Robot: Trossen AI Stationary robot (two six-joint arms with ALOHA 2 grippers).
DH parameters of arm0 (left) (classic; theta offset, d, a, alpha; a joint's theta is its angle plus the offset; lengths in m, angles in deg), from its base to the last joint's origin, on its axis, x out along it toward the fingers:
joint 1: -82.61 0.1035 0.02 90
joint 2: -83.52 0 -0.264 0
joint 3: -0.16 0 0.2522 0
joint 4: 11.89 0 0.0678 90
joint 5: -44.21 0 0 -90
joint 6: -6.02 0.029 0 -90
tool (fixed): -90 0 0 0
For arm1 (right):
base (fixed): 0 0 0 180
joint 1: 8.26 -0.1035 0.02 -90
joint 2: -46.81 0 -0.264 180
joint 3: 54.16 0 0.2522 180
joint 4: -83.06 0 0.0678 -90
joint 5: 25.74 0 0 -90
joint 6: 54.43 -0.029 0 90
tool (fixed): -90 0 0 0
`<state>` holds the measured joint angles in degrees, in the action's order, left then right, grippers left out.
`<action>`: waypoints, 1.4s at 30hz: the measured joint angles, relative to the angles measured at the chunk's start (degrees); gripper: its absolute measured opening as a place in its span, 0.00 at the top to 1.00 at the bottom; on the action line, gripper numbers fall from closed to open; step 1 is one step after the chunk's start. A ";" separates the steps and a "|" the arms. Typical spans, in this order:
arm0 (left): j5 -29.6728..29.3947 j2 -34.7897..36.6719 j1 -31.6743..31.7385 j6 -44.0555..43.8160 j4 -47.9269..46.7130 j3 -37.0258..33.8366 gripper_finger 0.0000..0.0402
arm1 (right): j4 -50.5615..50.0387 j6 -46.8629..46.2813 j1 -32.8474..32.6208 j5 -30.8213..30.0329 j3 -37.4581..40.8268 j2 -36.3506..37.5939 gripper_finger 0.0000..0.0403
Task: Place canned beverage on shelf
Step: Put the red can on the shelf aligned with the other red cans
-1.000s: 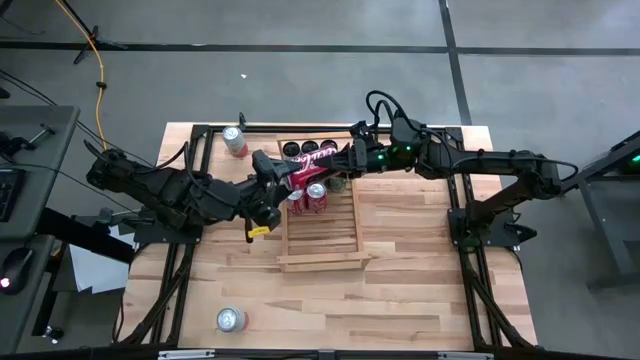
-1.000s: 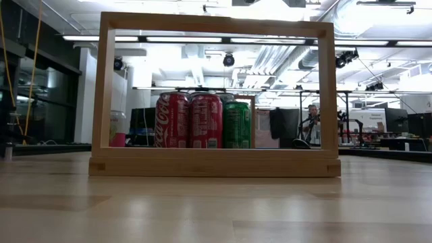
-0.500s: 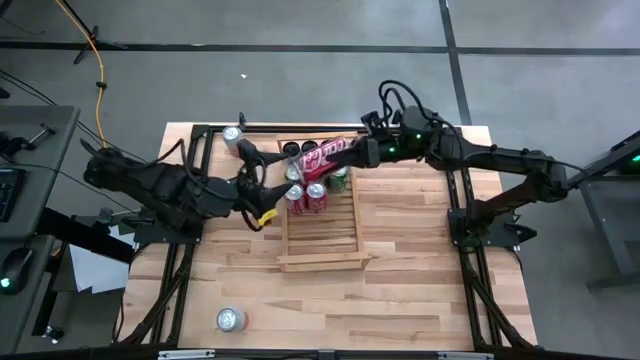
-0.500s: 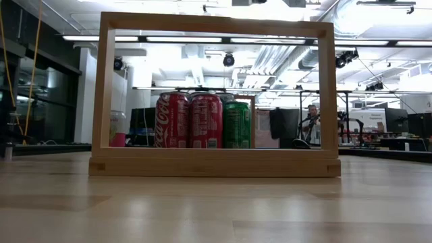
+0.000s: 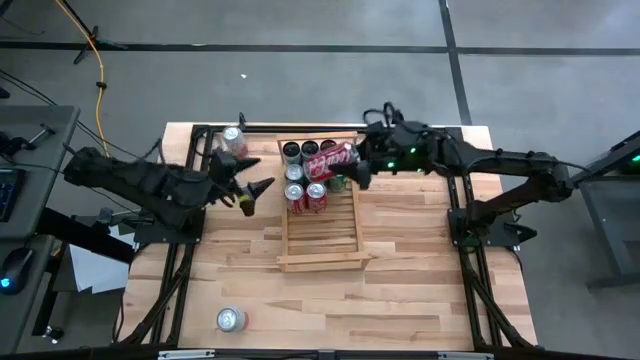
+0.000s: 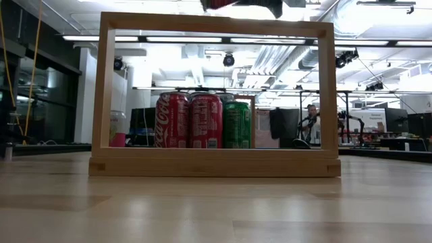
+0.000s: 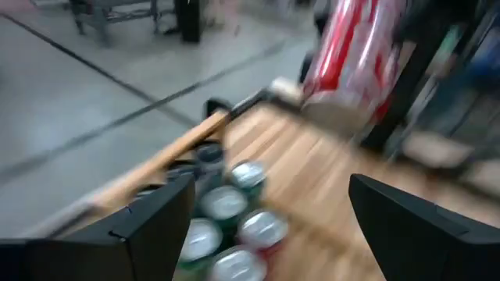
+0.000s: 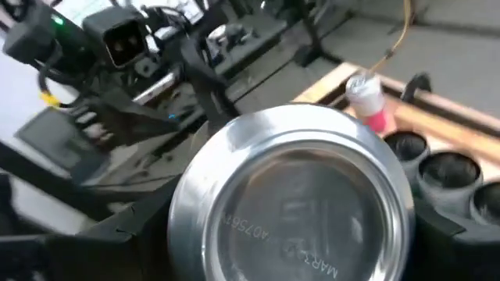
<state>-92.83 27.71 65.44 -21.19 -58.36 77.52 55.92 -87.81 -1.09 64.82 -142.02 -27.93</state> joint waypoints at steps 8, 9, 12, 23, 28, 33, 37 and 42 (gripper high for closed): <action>0.14 4.37 -0.94 -2.72 64.97 -29.03 0.18 | 24.61 7.56 -2.44 -10.26 0.01 -4.00 0.23; -0.44 3.65 -0.77 -2.72 71.32 -30.81 0.18 | 28.09 8.41 -2.35 -11.08 0.00 -4.41 0.23; -0.35 1.33 0.73 -1.92 83.38 -33.16 0.18 | 40.59 11.17 -2.31 -12.61 -0.01 -5.79 0.23; 16.40 -8.28 9.70 11.01 89.46 -19.14 0.18 | 53.45 11.30 -2.33 -15.40 -0.07 -10.33 0.23; 20.69 -12.27 12.60 13.37 89.25 -13.67 0.18 | 54.79 11.31 -2.74 -15.12 -0.07 -10.70 0.23; 22.73 -15.52 15.10 10.25 89.02 -11.32 0.18 | 55.44 9.87 -3.34 -13.66 -0.07 -10.80 0.23; 26.22 -17.93 16.56 7.21 89.06 -9.43 0.18 | 55.14 9.87 -4.01 -13.87 -0.07 -11.35 0.23; 27.97 -19.32 17.50 7.74 89.05 -7.36 0.18 | 54.80 9.28 -4.81 -13.61 -0.09 -11.86 0.23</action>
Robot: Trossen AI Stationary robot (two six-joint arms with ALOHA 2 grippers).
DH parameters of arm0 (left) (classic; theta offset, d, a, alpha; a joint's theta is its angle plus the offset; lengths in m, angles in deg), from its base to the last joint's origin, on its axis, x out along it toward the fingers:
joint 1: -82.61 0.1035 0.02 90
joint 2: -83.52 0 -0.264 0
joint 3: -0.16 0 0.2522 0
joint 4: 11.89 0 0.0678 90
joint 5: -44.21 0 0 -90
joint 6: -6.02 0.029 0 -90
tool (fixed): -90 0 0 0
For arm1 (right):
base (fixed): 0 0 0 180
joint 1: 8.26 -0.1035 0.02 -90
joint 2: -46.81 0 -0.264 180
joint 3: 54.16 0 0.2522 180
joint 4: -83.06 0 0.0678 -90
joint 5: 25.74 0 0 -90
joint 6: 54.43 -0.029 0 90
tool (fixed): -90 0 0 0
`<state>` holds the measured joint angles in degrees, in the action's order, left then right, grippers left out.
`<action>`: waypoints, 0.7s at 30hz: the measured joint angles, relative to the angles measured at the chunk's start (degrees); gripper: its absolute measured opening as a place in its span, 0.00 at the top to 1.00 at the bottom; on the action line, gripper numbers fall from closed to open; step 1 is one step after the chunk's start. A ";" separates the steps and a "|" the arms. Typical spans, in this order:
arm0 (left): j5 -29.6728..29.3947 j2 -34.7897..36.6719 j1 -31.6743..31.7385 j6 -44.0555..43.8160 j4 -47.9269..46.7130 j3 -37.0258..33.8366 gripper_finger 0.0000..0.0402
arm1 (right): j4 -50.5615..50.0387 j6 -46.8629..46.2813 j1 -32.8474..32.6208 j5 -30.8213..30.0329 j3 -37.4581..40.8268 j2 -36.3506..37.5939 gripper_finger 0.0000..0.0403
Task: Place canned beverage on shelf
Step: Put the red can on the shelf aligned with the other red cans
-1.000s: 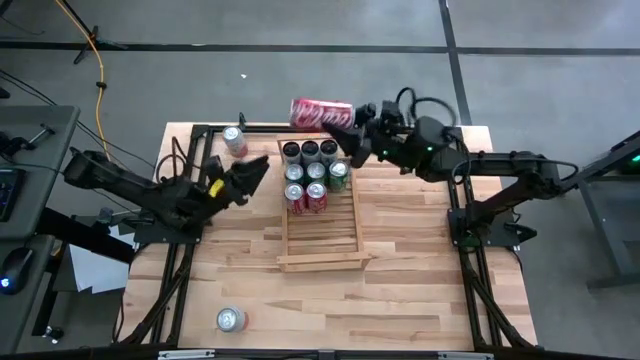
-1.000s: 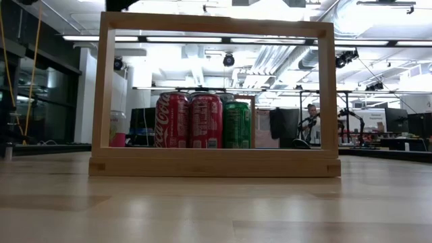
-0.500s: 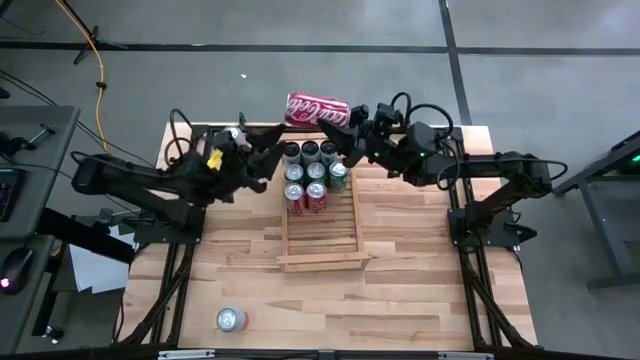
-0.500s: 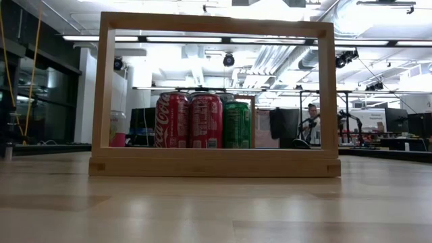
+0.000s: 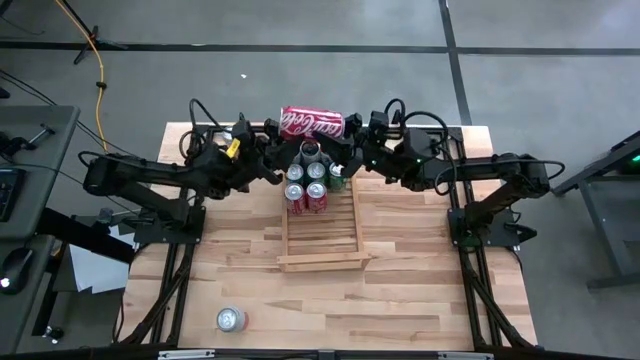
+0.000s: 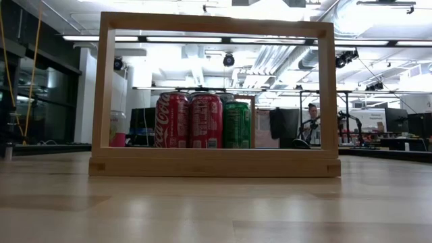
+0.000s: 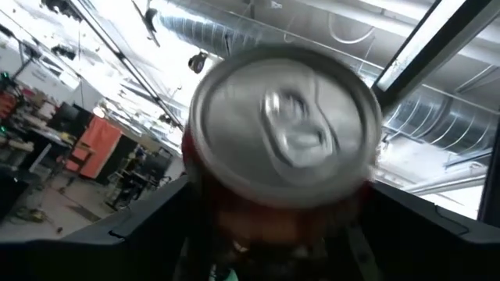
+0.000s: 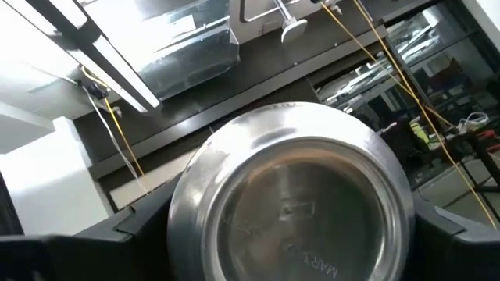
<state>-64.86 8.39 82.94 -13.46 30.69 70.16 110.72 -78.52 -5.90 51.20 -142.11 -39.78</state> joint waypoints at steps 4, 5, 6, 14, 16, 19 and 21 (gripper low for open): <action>0.09 -0.06 0.51 2.48 -0.22 1.25 0.18 | -0.43 0.12 -0.71 -0.01 -0.05 -0.09 0.23; 0.15 -0.07 0.56 3.11 -0.22 1.56 0.18 | -0.59 0.13 -0.85 -0.04 -0.10 -0.09 0.23; 0.13 -0.07 0.69 3.54 -0.20 1.87 0.18 | -0.89 0.13 -0.90 -0.02 -0.11 -0.07 0.23; 0.44 0.02 1.25 3.71 0.56 2.53 0.18 | -4.54 -0.48 -0.91 -0.01 -0.09 -0.11 0.23; 0.47 0.04 1.23 3.71 0.57 2.53 0.18 | -3.82 -0.48 -0.91 -0.34 -0.09 -0.11 0.23; 0.59 0.02 1.14 3.69 0.04 2.53 0.18 | -1.90 -0.48 -0.87 -0.51 -0.06 -0.11 0.23; 0.75 0.02 1.10 3.69 0.08 2.53 0.18 | -0.49 -0.48 -0.87 -0.56 -0.05 -0.11 0.23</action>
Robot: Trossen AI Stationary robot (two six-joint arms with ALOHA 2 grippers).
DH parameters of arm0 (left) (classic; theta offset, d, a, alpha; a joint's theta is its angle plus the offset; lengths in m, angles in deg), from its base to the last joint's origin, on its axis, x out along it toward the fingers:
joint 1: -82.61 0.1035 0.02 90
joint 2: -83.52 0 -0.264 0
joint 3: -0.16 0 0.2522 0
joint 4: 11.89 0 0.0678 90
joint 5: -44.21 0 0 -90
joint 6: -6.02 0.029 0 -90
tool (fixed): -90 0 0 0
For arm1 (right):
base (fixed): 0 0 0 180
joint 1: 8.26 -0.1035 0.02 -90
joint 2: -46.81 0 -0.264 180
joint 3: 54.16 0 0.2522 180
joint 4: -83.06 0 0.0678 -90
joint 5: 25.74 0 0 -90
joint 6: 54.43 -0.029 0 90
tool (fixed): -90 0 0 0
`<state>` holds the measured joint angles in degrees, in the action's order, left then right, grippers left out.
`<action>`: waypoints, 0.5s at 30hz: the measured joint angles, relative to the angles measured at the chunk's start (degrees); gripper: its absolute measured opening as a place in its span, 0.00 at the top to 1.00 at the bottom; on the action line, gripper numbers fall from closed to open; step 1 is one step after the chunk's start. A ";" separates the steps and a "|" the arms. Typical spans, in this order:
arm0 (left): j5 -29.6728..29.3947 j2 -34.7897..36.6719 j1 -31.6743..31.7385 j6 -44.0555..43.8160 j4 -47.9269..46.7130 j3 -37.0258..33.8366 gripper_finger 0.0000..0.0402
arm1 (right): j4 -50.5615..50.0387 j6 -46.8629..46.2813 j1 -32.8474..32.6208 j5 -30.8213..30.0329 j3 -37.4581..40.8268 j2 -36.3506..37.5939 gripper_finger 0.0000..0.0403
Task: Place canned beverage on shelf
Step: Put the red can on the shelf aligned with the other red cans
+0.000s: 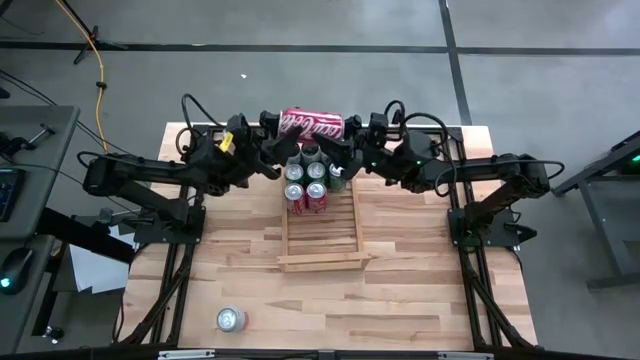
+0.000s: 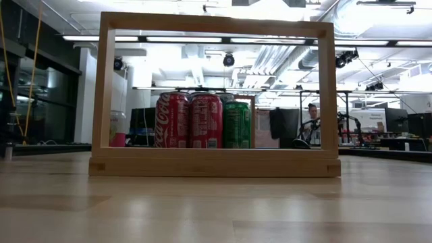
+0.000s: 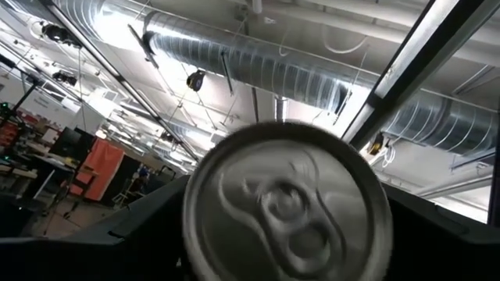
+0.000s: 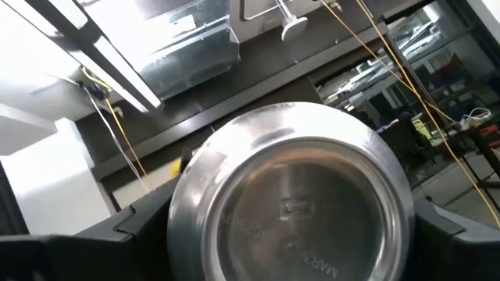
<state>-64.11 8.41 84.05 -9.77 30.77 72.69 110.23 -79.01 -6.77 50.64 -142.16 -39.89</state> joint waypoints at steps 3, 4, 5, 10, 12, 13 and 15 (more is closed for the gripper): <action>0.16 0.00 0.00 -0.02 -0.04 0.00 0.18 | 0.09 -0.02 0.00 -0.11 0.00 0.02 0.23; 0.17 0.00 0.00 -0.02 -0.04 0.00 0.18 | -0.05 -0.29 0.00 -0.11 0.00 0.02 0.23; 0.17 -0.07 0.00 -0.02 -0.02 0.00 0.18 | -0.08 -0.58 0.00 -0.10 0.00 0.01 0.23; 0.25 -0.91 0.00 -1.01 -0.07 -0.09 0.18 | 0.09 -0.98 0.00 -0.11 0.02 -0.66 0.23; 0.23 -1.13 0.00 -1.10 -0.07 -0.08 0.20 | 0.01 -1.09 0.00 -0.14 0.03 -0.82 0.23; 0.07 -1.18 0.00 -1.15 -0.09 -0.09 0.23 | 0.01 -1.28 0.00 -0.21 0.07 -0.83 0.23; -0.07 -1.18 0.00 -1.13 -0.06 -0.09 0.28 | -0.06 -1.52 0.00 -0.11 0.07 -0.83 0.23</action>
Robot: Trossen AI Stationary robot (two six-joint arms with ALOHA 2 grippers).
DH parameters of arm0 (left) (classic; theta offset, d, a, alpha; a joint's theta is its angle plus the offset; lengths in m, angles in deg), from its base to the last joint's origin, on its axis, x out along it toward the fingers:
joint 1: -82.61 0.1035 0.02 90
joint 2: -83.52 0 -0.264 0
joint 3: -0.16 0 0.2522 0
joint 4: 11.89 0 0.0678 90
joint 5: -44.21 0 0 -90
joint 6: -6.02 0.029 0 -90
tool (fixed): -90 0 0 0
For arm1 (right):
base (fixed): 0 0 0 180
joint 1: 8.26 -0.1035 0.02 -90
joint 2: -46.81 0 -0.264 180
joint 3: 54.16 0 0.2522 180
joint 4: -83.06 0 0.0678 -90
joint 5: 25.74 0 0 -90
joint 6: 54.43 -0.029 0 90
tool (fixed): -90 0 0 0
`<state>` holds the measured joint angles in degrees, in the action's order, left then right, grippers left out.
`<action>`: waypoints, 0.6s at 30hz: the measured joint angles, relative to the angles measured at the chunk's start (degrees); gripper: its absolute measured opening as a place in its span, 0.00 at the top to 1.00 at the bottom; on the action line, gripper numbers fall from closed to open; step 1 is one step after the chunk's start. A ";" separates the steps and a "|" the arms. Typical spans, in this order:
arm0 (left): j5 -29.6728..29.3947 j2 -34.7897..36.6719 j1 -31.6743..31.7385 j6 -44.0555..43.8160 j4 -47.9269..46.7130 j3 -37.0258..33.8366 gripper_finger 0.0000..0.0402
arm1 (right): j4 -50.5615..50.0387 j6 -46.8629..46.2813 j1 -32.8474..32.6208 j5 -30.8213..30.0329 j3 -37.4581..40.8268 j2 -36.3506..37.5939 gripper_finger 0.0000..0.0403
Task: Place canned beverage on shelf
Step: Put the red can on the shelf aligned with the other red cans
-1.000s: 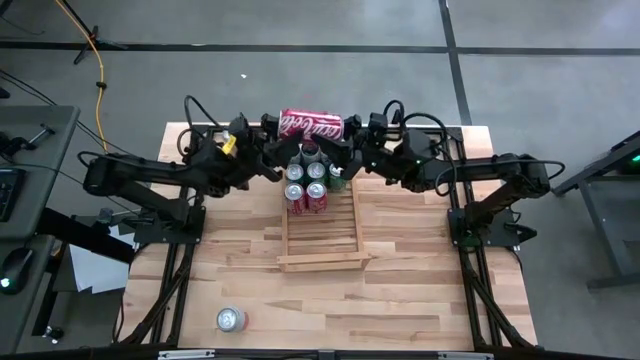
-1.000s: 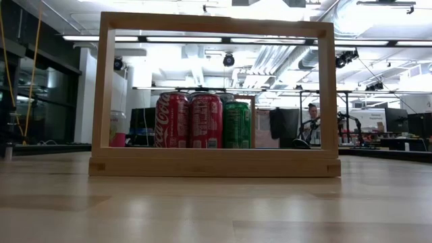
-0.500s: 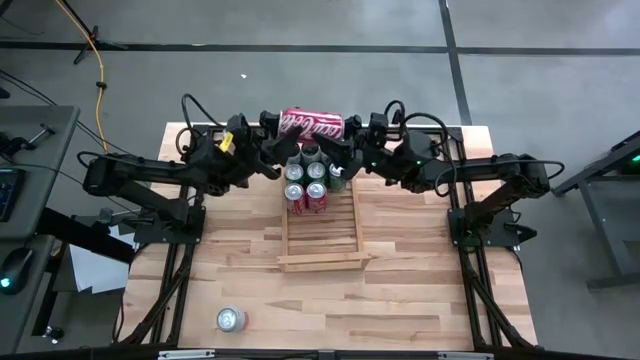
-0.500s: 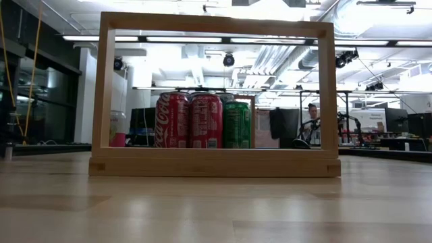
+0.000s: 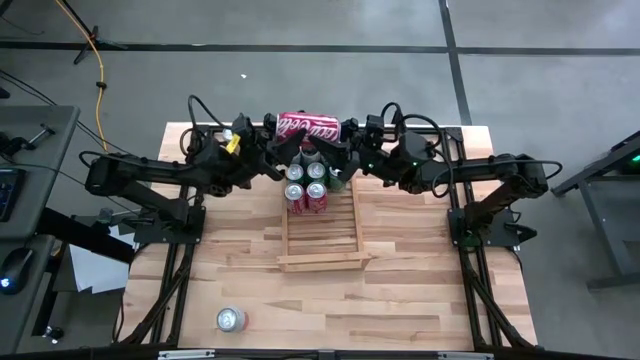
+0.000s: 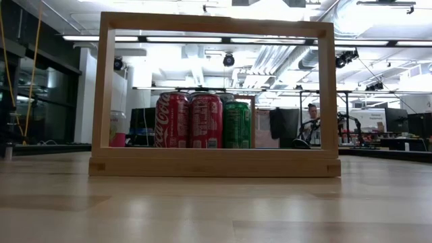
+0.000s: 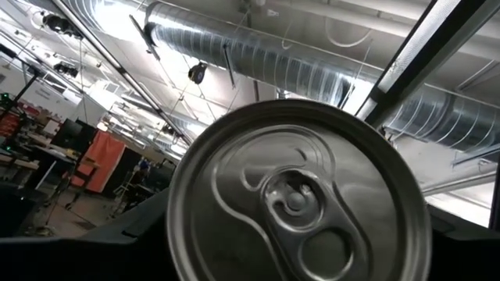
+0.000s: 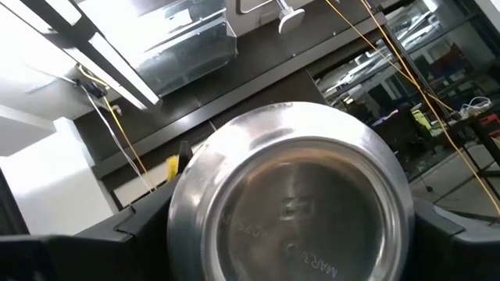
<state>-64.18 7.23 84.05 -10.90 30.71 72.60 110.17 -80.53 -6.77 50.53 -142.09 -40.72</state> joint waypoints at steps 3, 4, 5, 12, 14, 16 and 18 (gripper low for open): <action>0.02 0.16 0.00 0.08 -0.09 0.00 0.30 | 0.01 0.19 0.00 0.02 0.00 0.00 0.24; 0.00 0.20 0.00 0.14 -0.16 0.00 0.30 | 0.06 0.21 0.00 0.04 0.00 0.00 0.24; 0.00 0.20 0.00 0.34 -0.14 0.00 0.30 | 0.06 0.25 0.10 0.07 0.00 0.00 0.23; -1.64 2.68 -0.04 2.89 -3.16 -0.04 0.30 | 0.26 2.16 0.68 0.17 -0.02 0.29 0.13; -3.08 4.63 -0.02 3.90 -5.85 0.00 0.30 | -0.68 3.87 0.84 0.39 -0.09 0.93 0.13; -3.51 6.58 0.00 4.40 -10.26 0.00 0.30 | -2.23 5.30 0.90 0.22 -0.09 1.41 0.12; -3.66 8.32 -0.05 5.36 -14.33 -0.02 0.30 | -4.83 6.96 0.85 0.37 -0.07 2.31 0.12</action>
<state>-67.85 15.55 83.99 -5.54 16.38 72.58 105.34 -73.56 -5.91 50.90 -142.15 -38.41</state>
